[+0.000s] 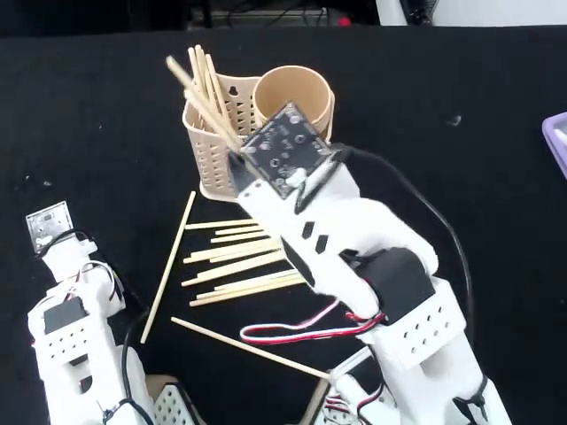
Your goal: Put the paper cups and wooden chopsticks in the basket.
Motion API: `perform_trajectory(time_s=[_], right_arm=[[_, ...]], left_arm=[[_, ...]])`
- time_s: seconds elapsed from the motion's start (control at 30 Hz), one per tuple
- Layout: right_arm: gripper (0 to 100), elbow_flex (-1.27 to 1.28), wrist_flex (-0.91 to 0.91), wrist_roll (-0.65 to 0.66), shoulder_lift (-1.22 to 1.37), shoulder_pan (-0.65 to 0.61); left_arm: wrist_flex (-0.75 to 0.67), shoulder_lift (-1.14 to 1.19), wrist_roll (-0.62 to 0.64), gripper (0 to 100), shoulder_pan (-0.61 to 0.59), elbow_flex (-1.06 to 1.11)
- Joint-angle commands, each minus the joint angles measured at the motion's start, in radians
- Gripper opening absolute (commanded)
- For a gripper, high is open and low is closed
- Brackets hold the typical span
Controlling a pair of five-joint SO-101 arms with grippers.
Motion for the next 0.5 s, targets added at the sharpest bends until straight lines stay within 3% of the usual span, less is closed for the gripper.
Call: perform_trajectory(time_s=[0.0, 0.3, 0.47], right_arm=[[1.1, -0.054, -0.160, -0.012, 0.107, 0.012], [1.1, -0.117, -0.595, -0.140, 0.278, 0.012], [1.1, -0.223, -0.649, -0.189, 0.392, 0.012]], left_arm=[[-0.011, -0.014, 0.012, 11, -0.010, -0.025], [-0.009, -0.014, 0.012, 11, -0.007, -0.027], [-0.009, -0.014, 0.012, 11, -0.010, -0.027]])
